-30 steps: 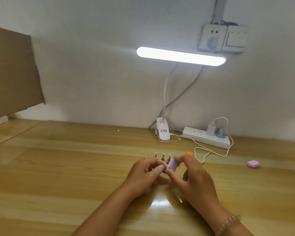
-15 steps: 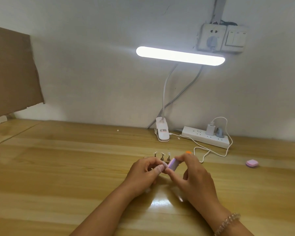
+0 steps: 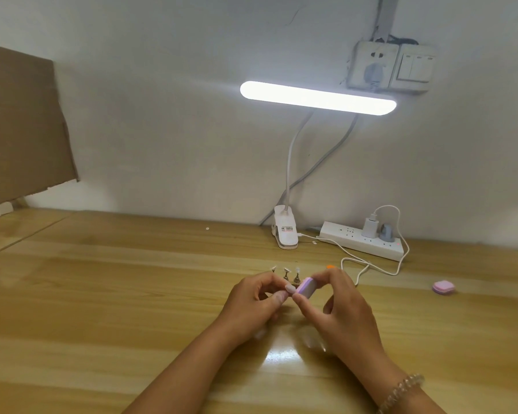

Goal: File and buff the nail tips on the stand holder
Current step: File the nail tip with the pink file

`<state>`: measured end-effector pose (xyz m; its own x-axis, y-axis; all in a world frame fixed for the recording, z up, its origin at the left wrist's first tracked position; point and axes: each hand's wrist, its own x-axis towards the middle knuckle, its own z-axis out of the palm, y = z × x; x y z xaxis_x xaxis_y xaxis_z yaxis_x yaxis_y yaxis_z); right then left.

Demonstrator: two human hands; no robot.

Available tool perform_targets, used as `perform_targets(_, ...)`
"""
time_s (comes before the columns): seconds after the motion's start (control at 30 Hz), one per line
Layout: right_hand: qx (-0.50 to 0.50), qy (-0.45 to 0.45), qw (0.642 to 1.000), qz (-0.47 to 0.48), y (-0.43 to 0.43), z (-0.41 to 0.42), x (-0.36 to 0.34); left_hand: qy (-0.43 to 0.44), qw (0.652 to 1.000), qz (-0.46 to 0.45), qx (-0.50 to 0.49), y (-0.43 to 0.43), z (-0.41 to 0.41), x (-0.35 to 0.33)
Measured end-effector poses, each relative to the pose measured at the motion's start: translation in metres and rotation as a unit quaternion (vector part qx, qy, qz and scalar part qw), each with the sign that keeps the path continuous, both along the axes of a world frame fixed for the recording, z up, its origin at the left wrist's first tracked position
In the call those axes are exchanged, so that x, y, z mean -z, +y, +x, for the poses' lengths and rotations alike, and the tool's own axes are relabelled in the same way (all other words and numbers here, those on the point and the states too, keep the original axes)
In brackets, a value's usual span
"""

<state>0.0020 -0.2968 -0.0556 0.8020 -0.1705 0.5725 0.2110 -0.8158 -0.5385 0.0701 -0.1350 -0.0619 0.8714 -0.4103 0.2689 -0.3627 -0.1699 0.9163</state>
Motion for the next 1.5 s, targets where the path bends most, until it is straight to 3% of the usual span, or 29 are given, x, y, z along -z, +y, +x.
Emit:
perform_targets(0.13, -0.047, 0.020, 0.998, -0.029, 0.004, -0.003, 0.004, 0.008, 1.000, 0.006, -0.004, 0.001, 0.001, 0.001)
perform_targets(0.27, -0.011, 0.003, 1.000, 0.007, -0.002, 0.003, 0.003, 0.001, 1.000, 0.011, -0.004, 0.000, 0.001, 0.002)
perform_targets(0.63, -0.065, 0.006, 0.998, 0.019, -0.001, 0.001, 0.005, 0.018, 1.000, 0.014, -0.012, 0.002, 0.002, 0.002)
perform_targets(0.73, -0.029, 0.013, 0.998, 0.050, -0.008, 0.007, 0.004, 0.004, 1.000, 0.012, -0.004, 0.001, 0.001, 0.003)
perform_targets(0.9, -0.070, 0.009, 0.997, 0.005, 0.000, -0.001, 0.004, -0.010, 1.000, 0.018, -0.009, 0.004, 0.004, 0.004)
perform_targets(1.0, -0.032, 0.006, 0.999, 0.019, -0.005, 0.003, 0.002, -0.027, 0.999, 0.026, -0.009, 0.002, 0.003, 0.004)
perform_targets(1.13, -0.048, -0.003, 0.998, -0.043, 0.004, -0.003, 0.003, -0.021, 0.999, 0.030, -0.004, 0.003, 0.004, 0.004)
perform_targets(1.23, -0.030, 0.015, 0.999, 0.000, -0.001, 0.002, 0.000, -0.026, 0.999, 0.033, -0.007, 0.002, 0.004, 0.005)
perform_targets(1.5, -0.053, 0.019, 0.998, 0.012, 0.000, 0.001, 0.002, -0.033, 0.999, 0.033, -0.008, 0.002, 0.004, 0.005)
